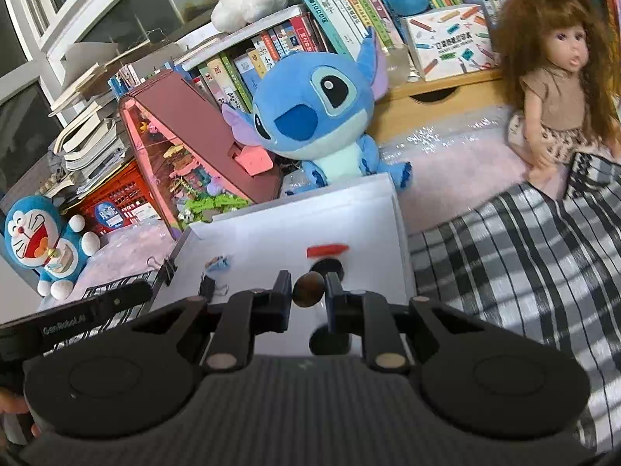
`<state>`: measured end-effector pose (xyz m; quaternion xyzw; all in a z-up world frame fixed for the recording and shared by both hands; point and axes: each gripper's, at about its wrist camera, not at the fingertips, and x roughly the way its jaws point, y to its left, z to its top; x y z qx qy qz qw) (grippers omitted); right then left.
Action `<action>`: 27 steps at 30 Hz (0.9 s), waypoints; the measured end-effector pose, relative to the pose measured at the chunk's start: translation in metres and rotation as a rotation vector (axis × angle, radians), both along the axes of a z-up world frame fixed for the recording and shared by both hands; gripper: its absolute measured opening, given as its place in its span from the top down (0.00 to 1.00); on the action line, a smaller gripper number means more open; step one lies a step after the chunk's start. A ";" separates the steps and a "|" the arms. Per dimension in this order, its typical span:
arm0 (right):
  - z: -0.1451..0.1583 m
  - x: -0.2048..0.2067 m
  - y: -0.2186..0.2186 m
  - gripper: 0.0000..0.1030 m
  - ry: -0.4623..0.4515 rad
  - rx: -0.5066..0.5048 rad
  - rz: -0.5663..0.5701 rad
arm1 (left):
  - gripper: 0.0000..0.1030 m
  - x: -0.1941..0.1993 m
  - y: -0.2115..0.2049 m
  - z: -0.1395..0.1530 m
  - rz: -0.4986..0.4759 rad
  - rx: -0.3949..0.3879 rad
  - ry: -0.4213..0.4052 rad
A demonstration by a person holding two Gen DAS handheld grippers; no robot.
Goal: Organize rigid objects
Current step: 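Carry the brown nut over the white box with the left tool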
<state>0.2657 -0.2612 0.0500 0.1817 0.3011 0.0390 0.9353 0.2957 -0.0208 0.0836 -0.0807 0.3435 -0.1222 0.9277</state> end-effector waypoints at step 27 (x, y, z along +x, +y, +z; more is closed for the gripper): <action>-0.037 0.122 0.009 0.79 0.149 -0.089 -0.020 | 0.81 0.112 -0.029 -0.058 0.035 0.107 0.117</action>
